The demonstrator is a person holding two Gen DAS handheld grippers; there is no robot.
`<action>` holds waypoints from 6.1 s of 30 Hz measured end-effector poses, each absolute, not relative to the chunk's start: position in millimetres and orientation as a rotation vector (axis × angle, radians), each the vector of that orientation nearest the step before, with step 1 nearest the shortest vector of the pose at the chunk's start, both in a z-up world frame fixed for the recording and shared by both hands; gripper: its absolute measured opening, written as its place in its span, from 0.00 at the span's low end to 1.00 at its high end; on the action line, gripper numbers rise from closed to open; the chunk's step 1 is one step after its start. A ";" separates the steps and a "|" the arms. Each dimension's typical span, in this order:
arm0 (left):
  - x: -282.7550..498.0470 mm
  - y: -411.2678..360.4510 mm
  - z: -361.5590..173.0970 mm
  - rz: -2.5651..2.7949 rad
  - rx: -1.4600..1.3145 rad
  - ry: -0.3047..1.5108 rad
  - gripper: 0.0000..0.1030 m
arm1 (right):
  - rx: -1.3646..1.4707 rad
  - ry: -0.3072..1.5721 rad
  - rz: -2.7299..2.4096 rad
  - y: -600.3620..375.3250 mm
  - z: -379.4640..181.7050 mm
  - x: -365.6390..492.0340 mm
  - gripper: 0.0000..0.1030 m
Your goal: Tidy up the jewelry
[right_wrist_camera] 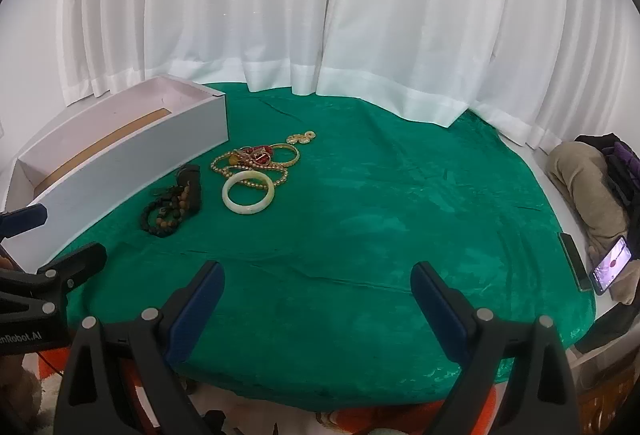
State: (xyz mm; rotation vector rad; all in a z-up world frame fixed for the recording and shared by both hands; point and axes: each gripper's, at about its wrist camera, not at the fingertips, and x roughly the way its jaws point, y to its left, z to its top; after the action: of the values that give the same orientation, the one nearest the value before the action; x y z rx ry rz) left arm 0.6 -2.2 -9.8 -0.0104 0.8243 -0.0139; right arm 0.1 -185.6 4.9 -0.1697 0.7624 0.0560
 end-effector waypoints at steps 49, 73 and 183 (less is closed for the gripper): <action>5.9 -5.6 -23.3 0.014 0.046 0.853 1.00 | -0.178 0.773 0.045 -189.6 -1.8 1.1 0.94; 6.3 -8.5 -22.3 0.015 0.060 0.858 1.00 | -0.187 0.775 0.046 -186.6 -0.4 1.6 0.93; 51.4 136.0 -76.3 0.090 -0.329 0.917 0.09 | -0.103 1.040 0.658 3.9 -135.2 160.9 0.34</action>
State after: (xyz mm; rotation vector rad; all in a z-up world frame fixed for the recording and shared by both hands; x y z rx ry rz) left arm 51.4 136.0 -76.3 -0.3288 0.9172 0.0905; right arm 160.9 4.0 -135.2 -0.1025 1.0400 0.6575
